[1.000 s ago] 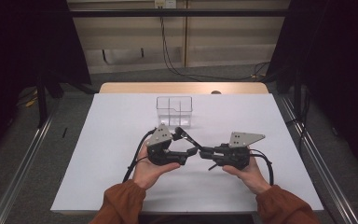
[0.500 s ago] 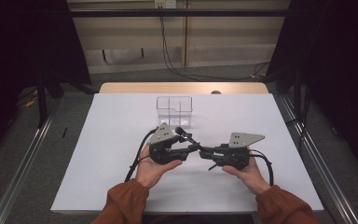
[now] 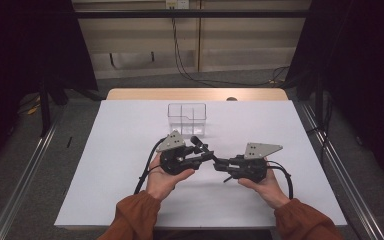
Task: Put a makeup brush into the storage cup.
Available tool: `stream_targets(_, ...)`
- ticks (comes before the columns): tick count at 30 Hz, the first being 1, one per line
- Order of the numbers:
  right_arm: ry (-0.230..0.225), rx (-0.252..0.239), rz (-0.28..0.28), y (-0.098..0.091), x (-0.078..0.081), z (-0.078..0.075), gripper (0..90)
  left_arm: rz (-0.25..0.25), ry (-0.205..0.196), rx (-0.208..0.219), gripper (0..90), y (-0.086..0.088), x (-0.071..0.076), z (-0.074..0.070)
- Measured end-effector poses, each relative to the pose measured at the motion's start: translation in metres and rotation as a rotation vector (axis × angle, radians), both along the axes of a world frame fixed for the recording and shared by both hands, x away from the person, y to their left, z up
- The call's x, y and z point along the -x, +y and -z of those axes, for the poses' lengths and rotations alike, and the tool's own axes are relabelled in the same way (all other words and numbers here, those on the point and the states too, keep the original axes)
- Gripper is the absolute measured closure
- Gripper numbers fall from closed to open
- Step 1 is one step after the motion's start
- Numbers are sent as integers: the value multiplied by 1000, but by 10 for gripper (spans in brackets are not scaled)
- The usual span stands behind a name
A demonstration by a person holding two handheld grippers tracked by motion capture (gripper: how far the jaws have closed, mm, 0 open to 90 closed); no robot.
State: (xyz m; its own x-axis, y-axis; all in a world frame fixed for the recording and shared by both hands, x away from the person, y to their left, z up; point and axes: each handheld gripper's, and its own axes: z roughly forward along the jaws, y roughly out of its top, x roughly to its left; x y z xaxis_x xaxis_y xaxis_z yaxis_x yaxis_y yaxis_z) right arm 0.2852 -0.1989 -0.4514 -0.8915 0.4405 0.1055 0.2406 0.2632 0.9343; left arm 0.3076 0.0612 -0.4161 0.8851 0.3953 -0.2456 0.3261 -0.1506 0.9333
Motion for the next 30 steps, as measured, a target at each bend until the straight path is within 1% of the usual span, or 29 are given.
stream_targets(3,4,7,-5,1,0,1,799,6,10,10,679,0,0,0)
stream_targets(4,4,14,-10,3,1,2,799,10,10,13,699,0,1,0)
stream_targets(5,4,14,-10,3,1,2,799,17,15,19,699,0,1,-1)
stream_targets(6,7,17,-14,4,1,3,799,20,22,29,721,0,1,-1)
stream_targets(9,11,29,-17,7,1,4,799,21,13,16,741,-1,1,-1)
stream_targets(11,10,29,-17,7,1,5,799,24,21,21,743,-1,1,-1)
stream_targets(18,16,23,-20,8,2,5,794,39,26,22,764,-1,2,-3)
stream_targets(23,22,18,-13,8,1,5,782,53,39,26,784,-3,3,-5)
stream_targets(28,25,7,-13,6,1,5,762,56,21,14,794,-5,6,-8)
stream_targets(30,26,3,-13,6,1,4,745,57,20,16,795,-5,7,-8)
